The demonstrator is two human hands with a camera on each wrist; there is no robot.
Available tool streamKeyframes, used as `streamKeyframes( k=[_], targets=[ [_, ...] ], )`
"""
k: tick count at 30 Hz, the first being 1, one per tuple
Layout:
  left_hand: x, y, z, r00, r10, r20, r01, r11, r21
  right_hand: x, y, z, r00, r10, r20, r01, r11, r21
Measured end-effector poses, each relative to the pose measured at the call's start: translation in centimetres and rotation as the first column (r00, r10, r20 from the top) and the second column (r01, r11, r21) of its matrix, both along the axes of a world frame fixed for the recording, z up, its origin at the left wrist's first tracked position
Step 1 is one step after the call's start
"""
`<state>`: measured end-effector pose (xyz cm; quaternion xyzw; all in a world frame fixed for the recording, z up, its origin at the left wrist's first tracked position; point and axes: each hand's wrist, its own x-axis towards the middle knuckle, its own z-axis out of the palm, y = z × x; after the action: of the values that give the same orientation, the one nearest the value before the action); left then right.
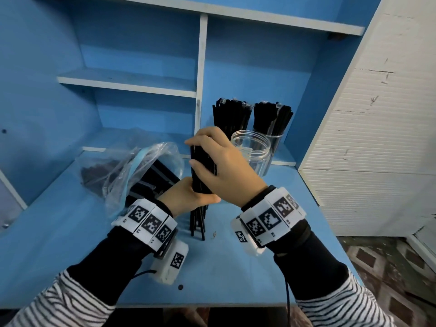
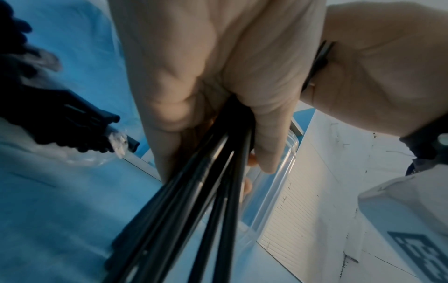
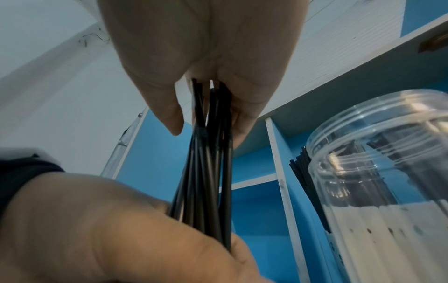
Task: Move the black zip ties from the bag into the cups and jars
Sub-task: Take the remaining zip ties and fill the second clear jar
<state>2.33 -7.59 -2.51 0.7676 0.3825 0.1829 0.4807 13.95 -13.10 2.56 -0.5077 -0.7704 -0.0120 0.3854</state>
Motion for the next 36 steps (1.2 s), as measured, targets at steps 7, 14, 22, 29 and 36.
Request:
streamKeyframes(
  k=[7, 14, 22, 29, 36],
  targets=[
    [-0.2, -0.4, 0.9, 0.998, -0.01, 0.058, 0.007, 0.998, 0.056, 0.9, -1.1, 1.8, 0.99, -0.09, -0.104, 0.086, 0.995, -0.047],
    [-1.2, -2.7, 3.6, 0.898, -0.428, -0.103, 0.421, 0.903, -0.084, 1.8, -2.9, 3.1, 0.991, 0.018, -0.13, -0.076, 0.885, -0.459],
    [0.5, -3.2, 5.2, 0.917, -0.363, 0.166, 0.379, 0.922, -0.075, 2.7, -3.9, 5.5, 0.959, 0.048, -0.28, -0.145, 0.931, -0.336],
    [5.4, -0.5, 4.1, 0.89, -0.021, 0.455, -0.137, 0.94, 0.311, 5.7, -3.2, 9.7, 0.9, -0.127, -0.418, 0.182, 0.979, 0.095],
    [8.2, 1.3, 1.4, 0.949, 0.102, 0.298, -0.142, 0.983, 0.115, 8.4, -1.4, 11.3, 0.851, -0.314, -0.42, 0.419, 0.889, 0.184]
  ],
)
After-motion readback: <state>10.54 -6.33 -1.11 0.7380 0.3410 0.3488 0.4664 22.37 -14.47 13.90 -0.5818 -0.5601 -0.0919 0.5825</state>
